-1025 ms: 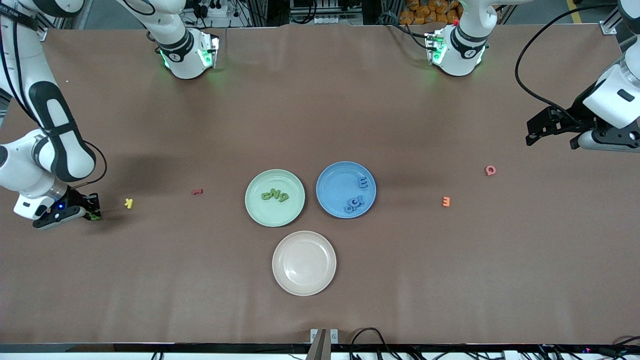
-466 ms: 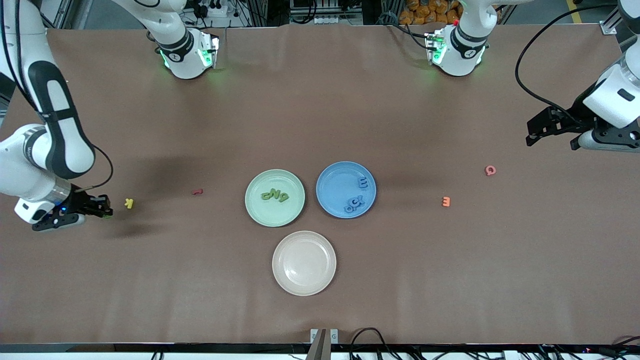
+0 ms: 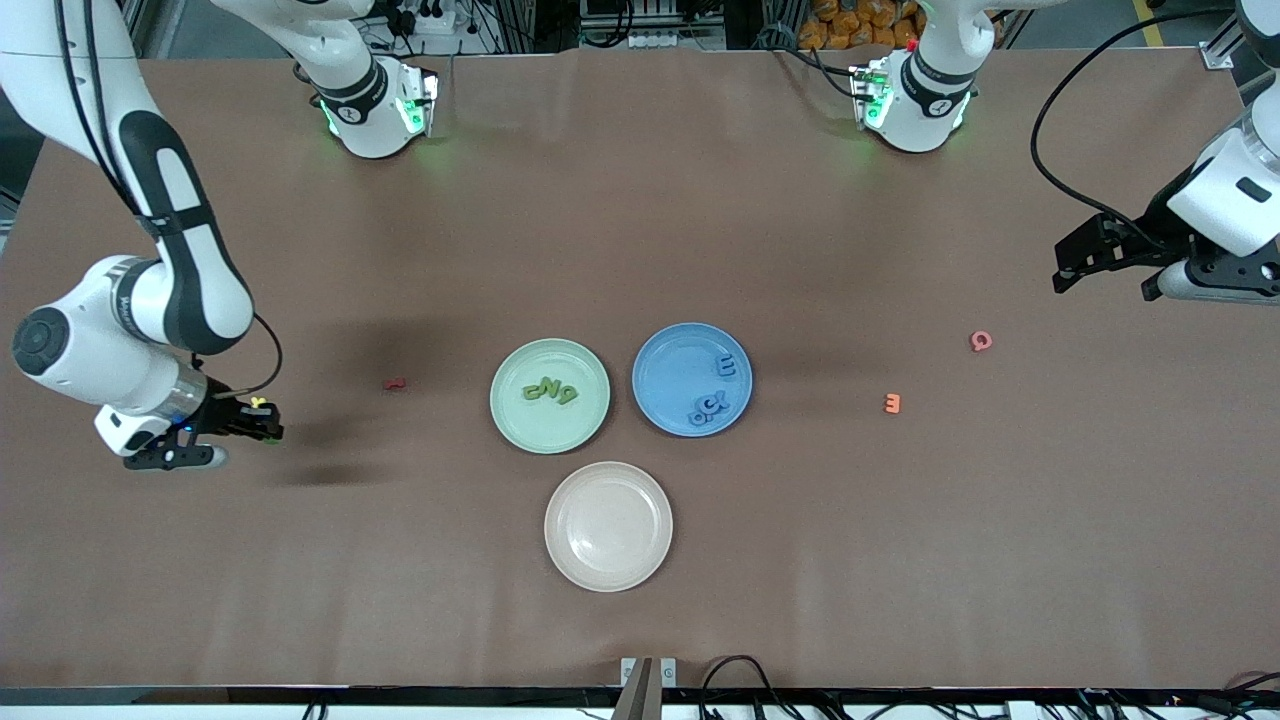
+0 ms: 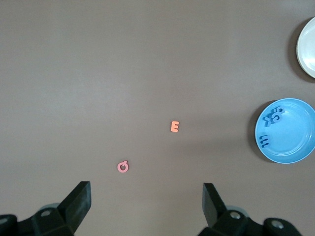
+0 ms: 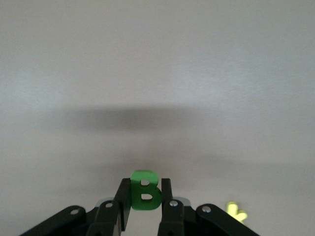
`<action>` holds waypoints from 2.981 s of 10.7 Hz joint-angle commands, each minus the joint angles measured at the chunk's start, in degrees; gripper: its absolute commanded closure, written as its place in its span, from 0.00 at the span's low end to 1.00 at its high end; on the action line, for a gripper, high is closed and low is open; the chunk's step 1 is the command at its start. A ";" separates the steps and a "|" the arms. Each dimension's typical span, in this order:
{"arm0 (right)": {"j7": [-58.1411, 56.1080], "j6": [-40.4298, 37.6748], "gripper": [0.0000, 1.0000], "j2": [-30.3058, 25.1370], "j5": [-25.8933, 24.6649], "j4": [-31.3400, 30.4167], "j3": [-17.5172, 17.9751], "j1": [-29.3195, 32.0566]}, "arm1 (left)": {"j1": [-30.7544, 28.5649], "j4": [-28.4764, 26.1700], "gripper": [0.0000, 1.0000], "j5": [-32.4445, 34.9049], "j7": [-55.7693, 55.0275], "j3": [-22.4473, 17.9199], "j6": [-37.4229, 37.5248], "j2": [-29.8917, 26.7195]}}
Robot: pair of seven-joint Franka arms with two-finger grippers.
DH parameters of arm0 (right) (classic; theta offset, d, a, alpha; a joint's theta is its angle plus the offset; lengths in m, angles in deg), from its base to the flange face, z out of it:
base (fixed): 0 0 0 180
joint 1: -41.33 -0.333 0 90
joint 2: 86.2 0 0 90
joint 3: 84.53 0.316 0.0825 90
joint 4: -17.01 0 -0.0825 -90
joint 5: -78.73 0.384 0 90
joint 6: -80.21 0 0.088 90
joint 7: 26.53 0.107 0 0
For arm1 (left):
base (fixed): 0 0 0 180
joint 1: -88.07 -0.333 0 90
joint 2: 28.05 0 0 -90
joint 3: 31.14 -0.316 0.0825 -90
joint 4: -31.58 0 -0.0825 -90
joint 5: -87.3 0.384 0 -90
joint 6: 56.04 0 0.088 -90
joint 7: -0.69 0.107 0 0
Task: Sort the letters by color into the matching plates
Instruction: 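Carry the green B with the right gripper over the green plate, then open the right gripper to drop the B and draw it back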
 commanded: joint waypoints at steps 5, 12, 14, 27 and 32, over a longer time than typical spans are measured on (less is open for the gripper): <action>25.53 -0.67 0.71 -1.60 0.70 -0.94 0.08 -13.33 | -0.38 -0.76 0.00 0.42 1.23 0.22 -0.92 -0.78; 45.31 -0.58 0.71 0.15 0.52 -0.24 -0.10 -29.32 | -0.47 -0.76 0.00 0.42 2.10 0.22 -1.01 -0.78; 50.84 -0.67 0.71 1.82 0.34 1.77 -0.10 -33.01 | -0.47 -0.76 0.00 0.42 2.11 0.13 -1.27 -0.78; 34.19 -9.33 0.00 1.04 -2.46 6.60 -5.44 -27.86 | -0.64 -0.93 0.00 0.33 2.02 0.13 -1.36 -0.34; 22.06 -24.56 0.00 -2.20 -5.81 14.96 -12.48 -22.24 | -0.64 -0.93 0.00 0.33 2.02 0.13 -1.36 -0.42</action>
